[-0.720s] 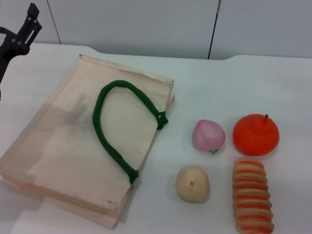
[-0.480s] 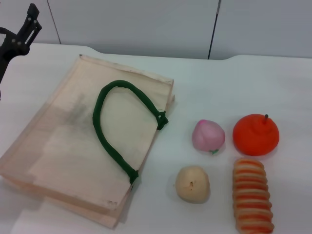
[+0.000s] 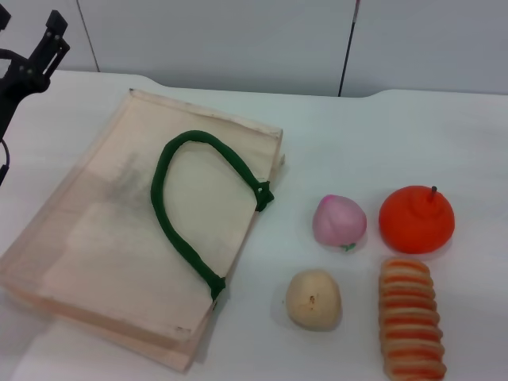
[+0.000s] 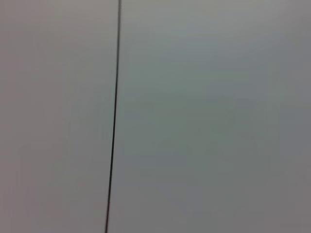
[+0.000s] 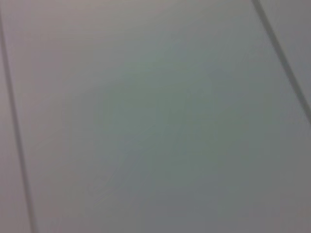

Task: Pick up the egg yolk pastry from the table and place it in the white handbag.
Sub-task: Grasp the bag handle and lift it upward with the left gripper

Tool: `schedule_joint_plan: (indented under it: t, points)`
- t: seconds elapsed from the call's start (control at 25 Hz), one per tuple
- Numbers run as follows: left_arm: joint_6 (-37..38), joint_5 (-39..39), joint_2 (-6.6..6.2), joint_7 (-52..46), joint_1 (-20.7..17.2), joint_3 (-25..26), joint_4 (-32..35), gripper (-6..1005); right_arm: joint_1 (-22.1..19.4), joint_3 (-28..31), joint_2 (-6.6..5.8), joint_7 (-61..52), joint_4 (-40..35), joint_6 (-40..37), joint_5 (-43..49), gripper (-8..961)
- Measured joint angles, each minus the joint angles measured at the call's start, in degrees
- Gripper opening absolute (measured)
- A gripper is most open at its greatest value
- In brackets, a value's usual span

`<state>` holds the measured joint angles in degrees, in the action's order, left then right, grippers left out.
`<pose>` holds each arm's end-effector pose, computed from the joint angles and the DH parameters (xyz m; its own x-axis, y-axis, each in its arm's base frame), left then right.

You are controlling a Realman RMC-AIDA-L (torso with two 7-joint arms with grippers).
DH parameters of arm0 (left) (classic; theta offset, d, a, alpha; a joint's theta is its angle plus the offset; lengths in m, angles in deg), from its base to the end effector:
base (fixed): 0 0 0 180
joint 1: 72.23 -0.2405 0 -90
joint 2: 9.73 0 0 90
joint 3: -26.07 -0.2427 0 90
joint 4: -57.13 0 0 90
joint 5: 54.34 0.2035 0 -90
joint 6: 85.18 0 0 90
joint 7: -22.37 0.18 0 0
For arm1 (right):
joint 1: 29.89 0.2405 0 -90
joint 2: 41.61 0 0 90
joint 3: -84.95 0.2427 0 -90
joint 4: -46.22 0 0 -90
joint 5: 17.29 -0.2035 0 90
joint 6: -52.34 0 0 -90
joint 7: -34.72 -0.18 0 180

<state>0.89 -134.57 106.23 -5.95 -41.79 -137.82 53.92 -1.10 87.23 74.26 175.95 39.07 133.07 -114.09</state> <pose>-0.2797 0.3675 0.0675 0.5481 -0.2972 0.7819 0.7355 -0.2739 -0.6197 0.3090 0.3687 0.0862 0.4731 0.2266 -0.8514 -0.8328 -0.2004 -0.5161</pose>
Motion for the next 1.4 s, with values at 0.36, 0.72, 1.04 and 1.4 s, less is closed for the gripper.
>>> schedule_joint_plan:
  t: [0.36, 0.72, 1.04, 1.4]
  points:
    - [0.44, 11.85, -0.11, -28.15, 1.85, -0.01, -12.12, 868, 3.59, -2.12, -0.38, -22.8, -14.59, 0.48, 19.01, 879]
    - [1.8, 28.14, -0.02, -54.36, 5.99, -0.02, -26.1, 867, 7.39, -5.1, -0.36, -33.57, -25.29, 3.19, 34.5, 879]
    - [3.04, 45.57, 0.13, -74.54, 11.28, -0.11, -35.69, 866, 7.93, -8.8, -0.19, -37.3, -30.24, 6.12, 37.94, 880]
    - [6.09, 64.6, -0.1, -89.78, 17.92, -0.1, -42.99, 861, 8.02, -8.61, -0.21, -37.43, -30.45, 5.88, 37.98, 880]
